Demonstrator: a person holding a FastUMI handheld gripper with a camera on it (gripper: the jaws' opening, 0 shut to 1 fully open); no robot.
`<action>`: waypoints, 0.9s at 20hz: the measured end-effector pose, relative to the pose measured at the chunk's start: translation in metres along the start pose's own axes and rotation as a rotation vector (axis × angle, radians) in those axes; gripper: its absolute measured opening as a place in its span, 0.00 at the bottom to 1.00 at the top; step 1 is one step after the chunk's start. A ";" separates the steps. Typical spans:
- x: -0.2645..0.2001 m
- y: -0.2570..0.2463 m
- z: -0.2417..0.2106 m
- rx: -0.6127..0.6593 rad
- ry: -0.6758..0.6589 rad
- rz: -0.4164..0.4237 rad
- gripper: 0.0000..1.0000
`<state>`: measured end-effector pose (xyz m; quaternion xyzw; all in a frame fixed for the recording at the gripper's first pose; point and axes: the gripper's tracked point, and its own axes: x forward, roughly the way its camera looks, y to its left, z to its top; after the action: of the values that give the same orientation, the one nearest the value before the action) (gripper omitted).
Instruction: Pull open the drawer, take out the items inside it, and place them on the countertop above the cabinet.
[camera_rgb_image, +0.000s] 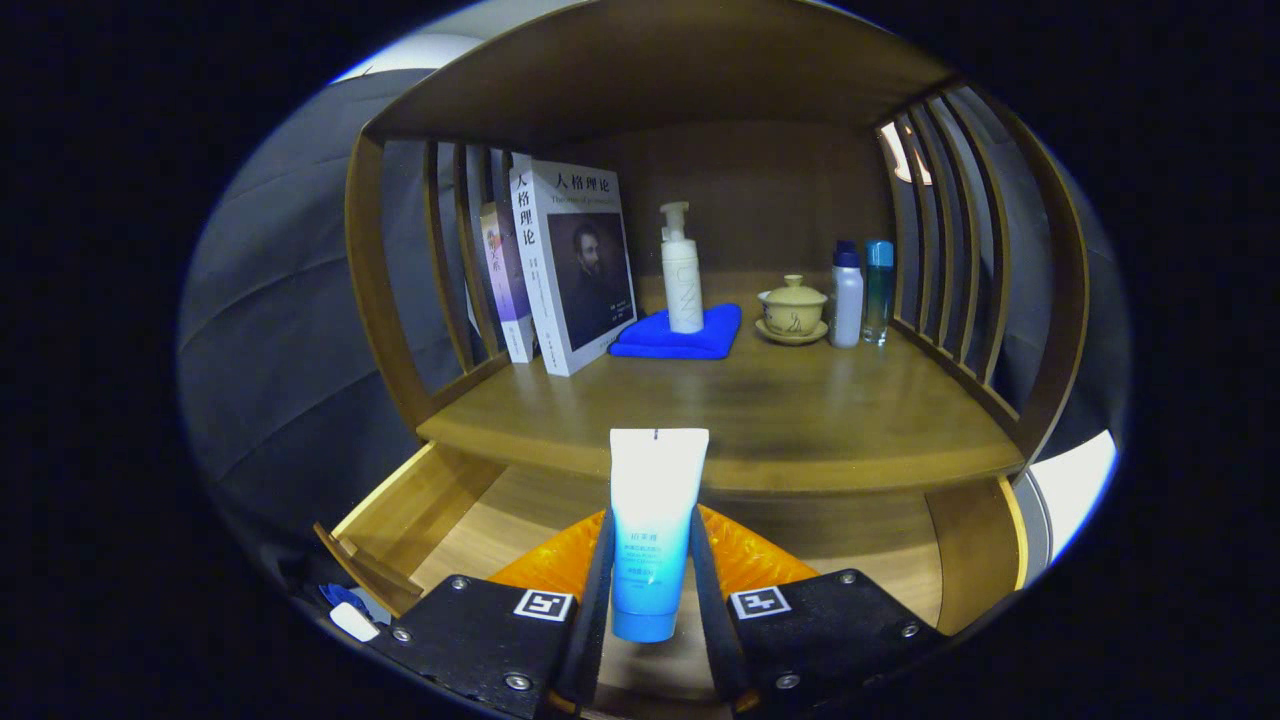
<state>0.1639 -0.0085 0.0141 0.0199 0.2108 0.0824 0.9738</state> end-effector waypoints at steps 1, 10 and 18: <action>0.002 0.000 0.007 0.003 -0.007 -0.003 0.43; 0.036 -0.013 0.059 0.041 -0.051 -0.053 0.44; 0.076 -0.030 0.062 0.083 -0.003 -0.138 0.48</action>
<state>0.2624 -0.0255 0.0369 0.0459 0.2134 0.0064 0.9759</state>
